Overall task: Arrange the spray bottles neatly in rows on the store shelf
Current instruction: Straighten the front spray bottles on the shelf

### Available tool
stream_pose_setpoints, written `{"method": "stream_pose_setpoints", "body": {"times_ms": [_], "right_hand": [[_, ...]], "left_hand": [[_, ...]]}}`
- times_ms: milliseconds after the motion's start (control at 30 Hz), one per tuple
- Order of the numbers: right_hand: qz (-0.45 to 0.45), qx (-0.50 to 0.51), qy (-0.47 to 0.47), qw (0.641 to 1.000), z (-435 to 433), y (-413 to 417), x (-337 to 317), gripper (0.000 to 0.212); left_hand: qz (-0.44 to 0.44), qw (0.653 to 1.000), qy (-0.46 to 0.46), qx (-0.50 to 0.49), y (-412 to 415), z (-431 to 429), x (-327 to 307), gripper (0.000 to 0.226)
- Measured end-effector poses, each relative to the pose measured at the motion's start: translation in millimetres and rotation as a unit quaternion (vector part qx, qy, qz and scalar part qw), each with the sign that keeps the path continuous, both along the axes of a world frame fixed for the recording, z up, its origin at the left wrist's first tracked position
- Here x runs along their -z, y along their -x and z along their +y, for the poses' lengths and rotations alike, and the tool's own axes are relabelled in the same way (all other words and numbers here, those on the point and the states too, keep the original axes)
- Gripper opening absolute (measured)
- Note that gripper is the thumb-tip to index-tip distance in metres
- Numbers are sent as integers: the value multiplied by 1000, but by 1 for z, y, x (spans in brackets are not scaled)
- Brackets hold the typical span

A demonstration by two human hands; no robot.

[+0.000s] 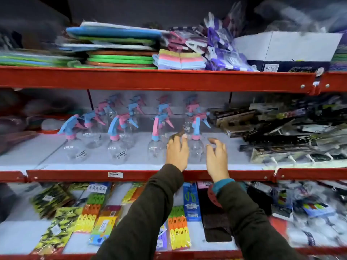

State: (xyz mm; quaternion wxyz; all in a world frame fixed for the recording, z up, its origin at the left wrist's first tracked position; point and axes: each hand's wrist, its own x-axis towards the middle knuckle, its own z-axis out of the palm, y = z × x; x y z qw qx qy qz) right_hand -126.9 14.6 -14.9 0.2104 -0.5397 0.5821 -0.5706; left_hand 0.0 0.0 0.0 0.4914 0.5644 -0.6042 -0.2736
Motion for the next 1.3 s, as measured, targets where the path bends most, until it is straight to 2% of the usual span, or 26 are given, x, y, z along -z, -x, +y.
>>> {"method": "stream_pose_setpoints", "body": {"times_ms": [67,133,200,400,533,700,867,1000,1167,1300], "right_hand": [[-85,-16,-76,993,-11,1,1,38],[-124,-35,-142,981,-21,1,-1,42],[-141,-59,-164,974,-30,-1,-2,46],[-195,-79,-158,965,-35,5,15,28],[-193,-71,-146,968,-32,14,8,32],[-171,-80,-145,971,-17,20,10,25],[-157,-76,-154,972,-5,21,12,35],[-154,-70,-137,976,4,20,12,41],[-134,7,-9,991,31,13,12,32],[-116,-30,57,991,49,-15,6,28]], "left_hand": [[90,992,-78,38,2,-10,1,54],[152,977,-139,61,5,-22,1,60],[172,968,-165,77,6,-29,3,65],[199,956,-185,116,10,-36,17,65],[217,950,-175,139,14,-32,14,65],[213,949,-173,153,20,-18,23,67],[200,954,-168,144,21,-6,24,73],[188,955,-171,150,20,2,24,74],[207,964,-120,119,10,11,25,65],[234,963,-77,105,-8,26,24,58]]}}
